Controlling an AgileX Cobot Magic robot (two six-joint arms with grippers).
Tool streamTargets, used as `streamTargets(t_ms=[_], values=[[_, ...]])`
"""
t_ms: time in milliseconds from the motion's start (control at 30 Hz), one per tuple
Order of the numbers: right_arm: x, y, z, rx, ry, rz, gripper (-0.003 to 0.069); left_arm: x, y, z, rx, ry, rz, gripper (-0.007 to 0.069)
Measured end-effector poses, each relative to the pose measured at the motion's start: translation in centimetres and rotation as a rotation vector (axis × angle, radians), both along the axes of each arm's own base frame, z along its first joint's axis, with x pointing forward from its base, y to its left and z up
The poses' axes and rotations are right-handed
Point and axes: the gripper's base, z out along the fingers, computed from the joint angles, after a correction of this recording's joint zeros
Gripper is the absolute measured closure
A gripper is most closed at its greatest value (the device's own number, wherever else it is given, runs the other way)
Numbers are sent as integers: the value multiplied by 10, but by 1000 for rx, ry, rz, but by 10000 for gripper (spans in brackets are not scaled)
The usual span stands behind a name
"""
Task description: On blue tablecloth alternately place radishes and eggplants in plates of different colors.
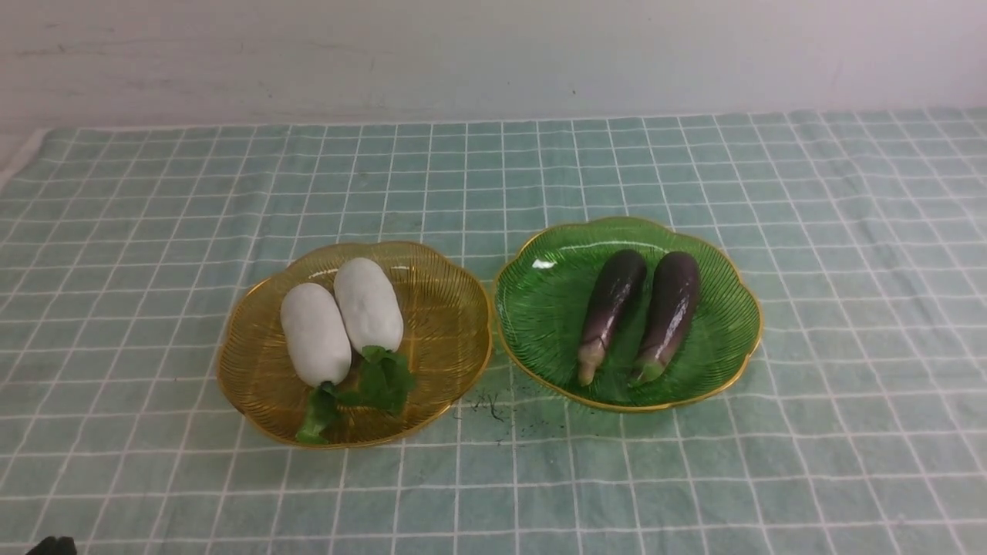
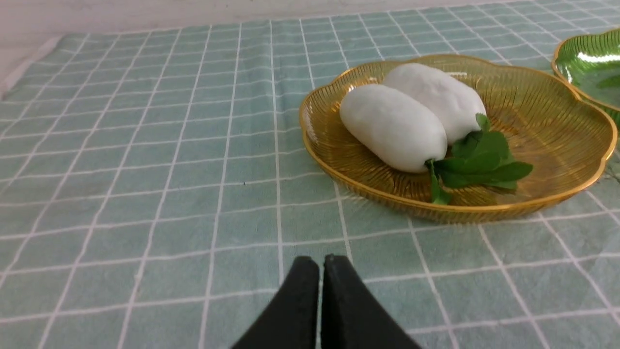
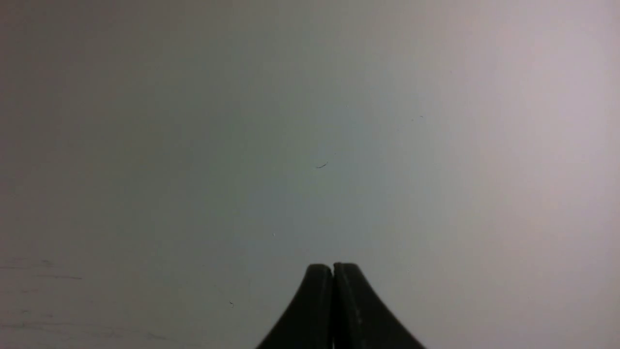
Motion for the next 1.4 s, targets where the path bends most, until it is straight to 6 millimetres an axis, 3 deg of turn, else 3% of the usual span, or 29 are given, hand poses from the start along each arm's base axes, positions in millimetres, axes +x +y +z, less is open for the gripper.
streamTargets(t_ms=[933, 1067, 1233, 1300, 1333, 1400], values=[[0, 0, 0, 1, 0, 0, 673, -1, 0, -5, 3, 52, 2, 632], [2, 0, -6, -9, 68, -10, 673, -1, 0, -5, 3, 52, 2, 632], [12, -2, -34, -32, 301, -88, 673, -1, 0, -5, 3, 53, 2, 632], [22, -3, -64, -51, 445, -137, 673, -1, 0, -5, 3, 53, 2, 632], [23, -3, -67, -52, 456, -141, 673, -1, 0, -5, 3, 53, 2, 632], [33, -4, -105, -69, 573, -172, 673, -1, 0, -5, 3, 53, 2, 632]])
